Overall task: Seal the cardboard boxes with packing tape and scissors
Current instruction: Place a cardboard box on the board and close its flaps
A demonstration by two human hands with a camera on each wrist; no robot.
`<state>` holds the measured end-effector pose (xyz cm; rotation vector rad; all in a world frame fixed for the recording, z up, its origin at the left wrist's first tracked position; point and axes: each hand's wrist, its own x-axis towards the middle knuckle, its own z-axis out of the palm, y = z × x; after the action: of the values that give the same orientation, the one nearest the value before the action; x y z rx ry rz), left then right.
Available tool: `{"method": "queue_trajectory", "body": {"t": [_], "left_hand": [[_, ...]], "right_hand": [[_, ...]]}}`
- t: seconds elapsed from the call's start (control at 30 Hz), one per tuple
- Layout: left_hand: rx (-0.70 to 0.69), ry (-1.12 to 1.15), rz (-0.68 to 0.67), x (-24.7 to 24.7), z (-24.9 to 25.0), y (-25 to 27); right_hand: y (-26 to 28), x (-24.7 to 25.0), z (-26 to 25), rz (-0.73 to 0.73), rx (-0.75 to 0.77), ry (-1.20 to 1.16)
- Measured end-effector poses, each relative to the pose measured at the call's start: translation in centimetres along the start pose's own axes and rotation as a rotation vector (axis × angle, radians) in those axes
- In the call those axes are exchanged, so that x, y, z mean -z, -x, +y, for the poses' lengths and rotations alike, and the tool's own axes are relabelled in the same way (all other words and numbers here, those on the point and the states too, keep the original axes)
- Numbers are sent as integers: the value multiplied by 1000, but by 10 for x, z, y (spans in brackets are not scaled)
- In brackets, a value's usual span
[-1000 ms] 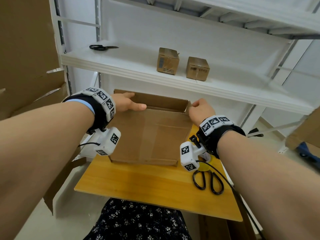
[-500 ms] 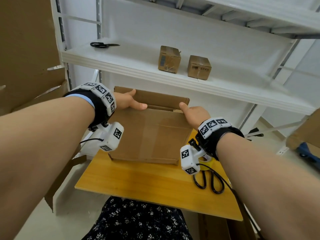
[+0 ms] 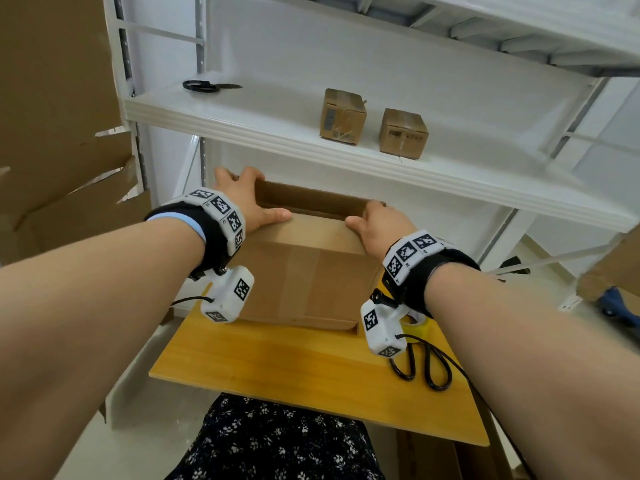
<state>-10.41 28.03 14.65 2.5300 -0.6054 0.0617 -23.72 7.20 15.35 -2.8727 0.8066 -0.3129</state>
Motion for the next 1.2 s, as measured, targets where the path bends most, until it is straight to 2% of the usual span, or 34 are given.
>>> {"method": "queue_trajectory", "body": {"t": [0.07, 0.17, 0.23, 0.3, 0.37, 0.43, 0.5, 0.77, 0.83, 0.93, 1.0, 1.1, 1.2], "left_hand": [[36, -80, 15, -3, -2, 0], [72, -65, 4, -11, -8, 0], [74, -3, -43, -14, -12, -2], [49, 45, -75, -14, -12, -3], [17, 69, -77, -14, -14, -3], [-9, 78, -72, -13, -19, -4], [-37, 109, -64, -12, -24, -5], [-51, 264, -107, -10, -38, -8], [-1, 363, -121, -11, -42, -12], [264, 540, -69, -18, -48, -19], [405, 579, -57, -26, -54, -22], [539, 621, 3, -31, -58, -19], [663, 732, 46, -27, -58, -20]], "right_hand": [[2, -7, -3, 83, -13, 40], [-1, -9, -11, 176, 68, 191], [-9, -6, -19, 53, 158, 152], [-12, -7, -32, -193, 257, 97], [-8, -17, -43, -330, 282, 169], [-4, -27, -48, -291, 278, 270], [-7, -29, -54, -241, 277, 276], [-22, -42, -76, -302, 297, 311], [-23, -40, -72, -294, 300, 300], [-24, -36, -62, -276, 294, 264], [-24, -32, -54, -243, 258, 204], [-23, -23, -41, -166, 196, 48], [-20, -23, -27, -83, 141, -228]]}}
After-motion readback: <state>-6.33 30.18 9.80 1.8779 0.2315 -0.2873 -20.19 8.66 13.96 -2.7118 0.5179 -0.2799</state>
